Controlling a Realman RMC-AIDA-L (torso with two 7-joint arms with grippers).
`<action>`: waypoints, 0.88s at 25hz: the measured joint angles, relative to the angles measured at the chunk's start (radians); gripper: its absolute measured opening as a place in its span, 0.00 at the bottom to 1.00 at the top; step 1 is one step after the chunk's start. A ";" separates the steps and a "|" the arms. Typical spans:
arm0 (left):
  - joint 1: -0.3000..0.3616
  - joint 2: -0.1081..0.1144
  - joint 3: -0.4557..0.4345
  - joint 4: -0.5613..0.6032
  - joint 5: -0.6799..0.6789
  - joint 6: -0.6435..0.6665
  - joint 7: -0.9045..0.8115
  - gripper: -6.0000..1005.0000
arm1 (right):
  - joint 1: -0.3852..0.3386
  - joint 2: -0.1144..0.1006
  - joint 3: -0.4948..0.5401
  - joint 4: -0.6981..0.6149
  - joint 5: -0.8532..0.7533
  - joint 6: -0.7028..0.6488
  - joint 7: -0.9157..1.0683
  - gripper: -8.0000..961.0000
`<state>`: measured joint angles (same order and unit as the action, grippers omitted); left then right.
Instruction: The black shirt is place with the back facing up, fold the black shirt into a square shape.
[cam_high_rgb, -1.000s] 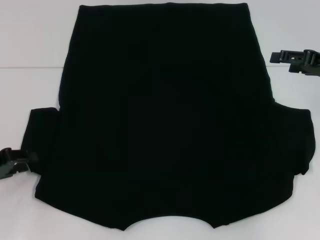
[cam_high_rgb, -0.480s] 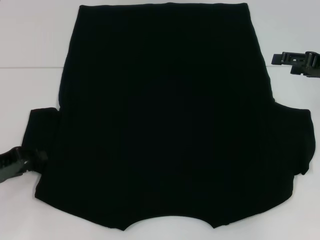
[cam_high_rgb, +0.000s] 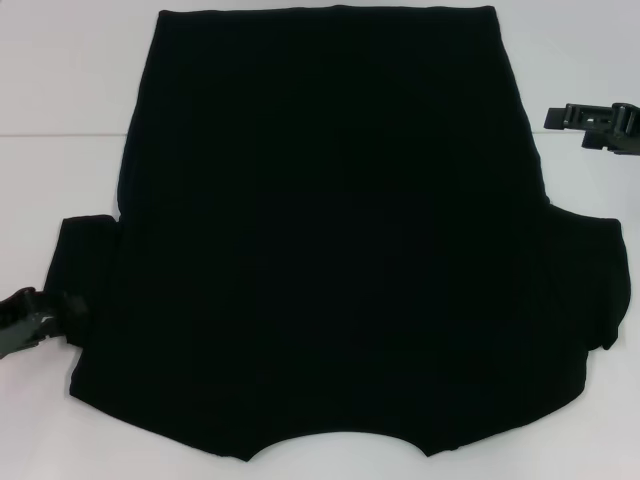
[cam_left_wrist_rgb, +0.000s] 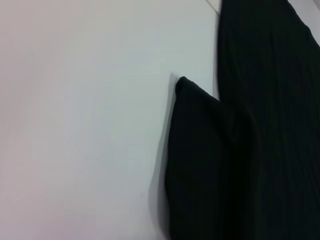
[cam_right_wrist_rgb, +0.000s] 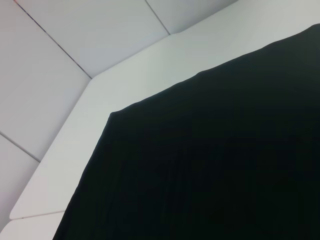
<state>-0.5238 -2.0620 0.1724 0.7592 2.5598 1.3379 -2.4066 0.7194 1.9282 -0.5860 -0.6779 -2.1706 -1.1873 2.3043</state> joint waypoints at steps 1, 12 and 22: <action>0.000 -0.001 0.002 0.000 0.000 0.000 0.000 0.36 | 0.000 0.000 0.000 0.000 0.000 0.000 0.000 0.88; -0.010 -0.003 0.037 0.000 0.004 -0.004 0.001 0.33 | -0.005 0.000 0.002 -0.002 0.007 -0.002 -0.003 0.87; -0.016 -0.004 0.066 0.001 0.006 -0.017 -0.019 0.20 | -0.011 0.000 0.003 -0.007 0.010 -0.012 -0.004 0.87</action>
<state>-0.5397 -2.0663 0.2387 0.7604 2.5660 1.3209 -2.4254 0.7087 1.9282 -0.5829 -0.6854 -2.1606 -1.1992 2.3003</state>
